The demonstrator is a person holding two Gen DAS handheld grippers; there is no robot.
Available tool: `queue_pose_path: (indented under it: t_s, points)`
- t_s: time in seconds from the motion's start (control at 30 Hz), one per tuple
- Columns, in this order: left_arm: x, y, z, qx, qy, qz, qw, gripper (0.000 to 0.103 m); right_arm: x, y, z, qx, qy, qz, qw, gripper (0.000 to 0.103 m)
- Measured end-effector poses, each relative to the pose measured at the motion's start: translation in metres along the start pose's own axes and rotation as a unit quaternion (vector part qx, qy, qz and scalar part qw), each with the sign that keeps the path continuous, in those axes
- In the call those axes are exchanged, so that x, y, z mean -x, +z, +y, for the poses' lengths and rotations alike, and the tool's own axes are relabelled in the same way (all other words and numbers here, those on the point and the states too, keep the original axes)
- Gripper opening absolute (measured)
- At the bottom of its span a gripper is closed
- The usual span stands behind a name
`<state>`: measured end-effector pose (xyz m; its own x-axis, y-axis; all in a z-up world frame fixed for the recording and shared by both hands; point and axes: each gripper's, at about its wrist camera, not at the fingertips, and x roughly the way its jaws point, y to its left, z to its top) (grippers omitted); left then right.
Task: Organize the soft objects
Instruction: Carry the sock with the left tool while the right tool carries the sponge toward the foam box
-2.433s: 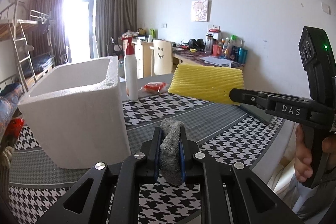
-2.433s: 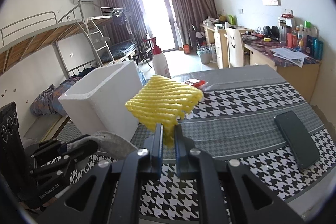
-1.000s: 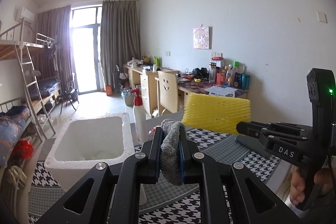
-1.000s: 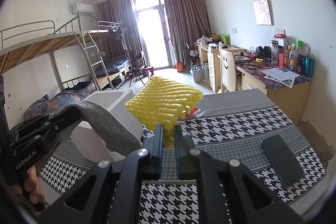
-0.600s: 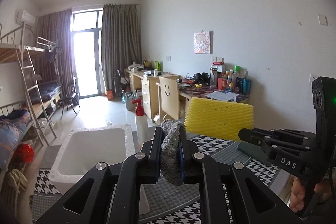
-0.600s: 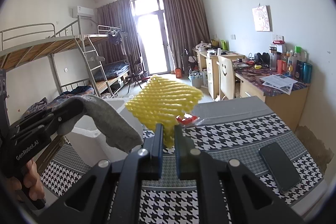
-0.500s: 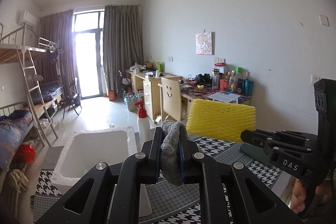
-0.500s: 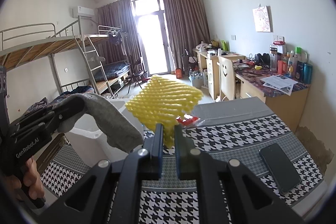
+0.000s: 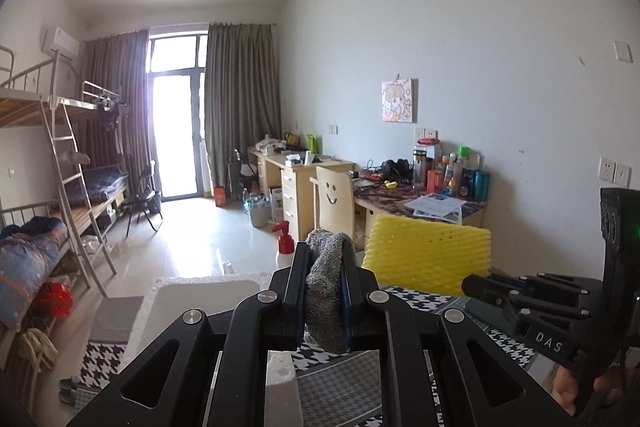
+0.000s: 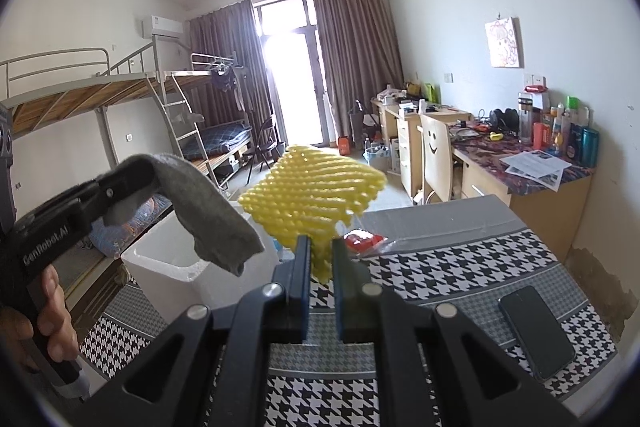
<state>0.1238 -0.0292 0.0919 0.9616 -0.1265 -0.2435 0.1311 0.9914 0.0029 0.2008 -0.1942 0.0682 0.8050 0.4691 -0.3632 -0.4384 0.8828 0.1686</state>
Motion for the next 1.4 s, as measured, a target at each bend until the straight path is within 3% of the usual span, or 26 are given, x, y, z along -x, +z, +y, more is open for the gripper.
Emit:
queue_pose_path:
  t_s: [1.4]
  points:
    - [-0.001, 0.007, 0.065, 0.034, 0.109, -0.002, 0.9935, 0.014, -0.043, 0.015, 0.049, 0.054, 0.072, 0.018, 0.996, 0.013]
